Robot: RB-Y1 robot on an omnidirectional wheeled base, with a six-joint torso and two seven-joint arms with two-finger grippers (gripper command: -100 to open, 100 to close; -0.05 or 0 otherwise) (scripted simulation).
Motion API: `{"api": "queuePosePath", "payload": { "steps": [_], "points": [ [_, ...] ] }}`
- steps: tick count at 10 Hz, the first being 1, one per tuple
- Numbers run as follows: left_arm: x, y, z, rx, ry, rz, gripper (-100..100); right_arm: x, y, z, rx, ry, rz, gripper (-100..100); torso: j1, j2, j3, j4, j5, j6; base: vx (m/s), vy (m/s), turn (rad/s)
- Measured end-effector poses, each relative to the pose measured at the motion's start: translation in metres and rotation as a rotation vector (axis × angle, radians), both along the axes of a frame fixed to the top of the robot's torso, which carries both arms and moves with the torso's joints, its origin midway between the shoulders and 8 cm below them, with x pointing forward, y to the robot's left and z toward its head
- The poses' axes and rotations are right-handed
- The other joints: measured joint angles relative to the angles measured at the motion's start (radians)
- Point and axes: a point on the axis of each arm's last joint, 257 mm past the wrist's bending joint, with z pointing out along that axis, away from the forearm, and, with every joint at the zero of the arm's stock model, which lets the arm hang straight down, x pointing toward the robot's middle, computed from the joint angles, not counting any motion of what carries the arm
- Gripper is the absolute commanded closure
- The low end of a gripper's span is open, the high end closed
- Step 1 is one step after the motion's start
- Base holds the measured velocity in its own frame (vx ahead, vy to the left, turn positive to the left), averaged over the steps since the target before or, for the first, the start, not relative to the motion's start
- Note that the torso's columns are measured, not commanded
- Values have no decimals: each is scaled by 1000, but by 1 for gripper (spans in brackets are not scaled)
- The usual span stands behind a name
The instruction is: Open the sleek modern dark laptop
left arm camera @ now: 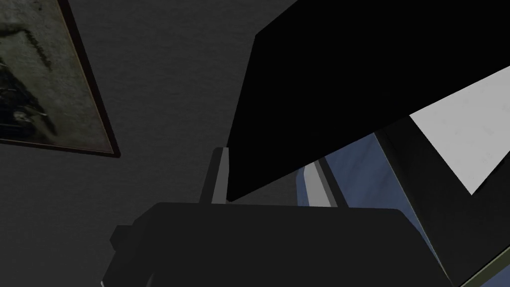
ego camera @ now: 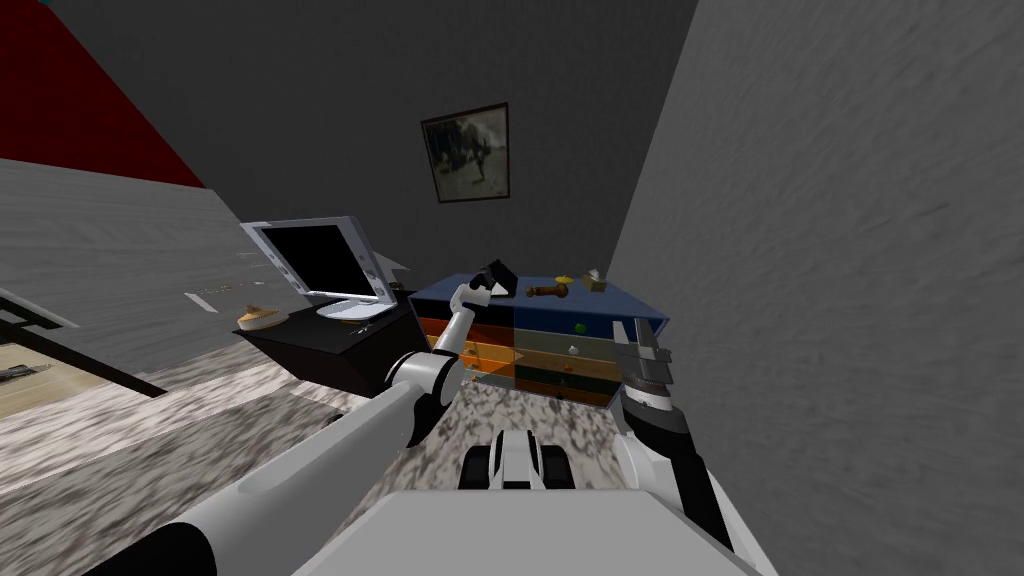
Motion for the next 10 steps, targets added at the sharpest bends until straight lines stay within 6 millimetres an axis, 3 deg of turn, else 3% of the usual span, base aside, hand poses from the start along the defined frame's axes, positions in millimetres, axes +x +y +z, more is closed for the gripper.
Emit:
{"api": "queuePosePath", "payload": {
  "steps": [4,6,7,8,10],
  "points": [
    [-2,9,-13,-136,-4,-7,100,0,0,0,0,0,0,0,-1,0,0,0,0,1,11,19,28],
    [-5,10,-31,-227,5,-16,100,0,0,0,0,0,0,0,1,-1,-1,-1,0,0,16,34,10],
    [-6,11,-36,-272,5,-19,-100,0,0,0,0,0,0,0,1,-1,-1,-1,0,0,62,-14,17],
    [-9,19,-46,-287,21,-9,-100,0,0,0,0,0,0,0,-1,-4,-2,-3,0,0,72,-48,16],
    [-15,27,-36,-287,16,0,-100,0,0,0,0,0,0,0,-1,-3,-2,-3,0,0,44,-41,4]
  ]
}}
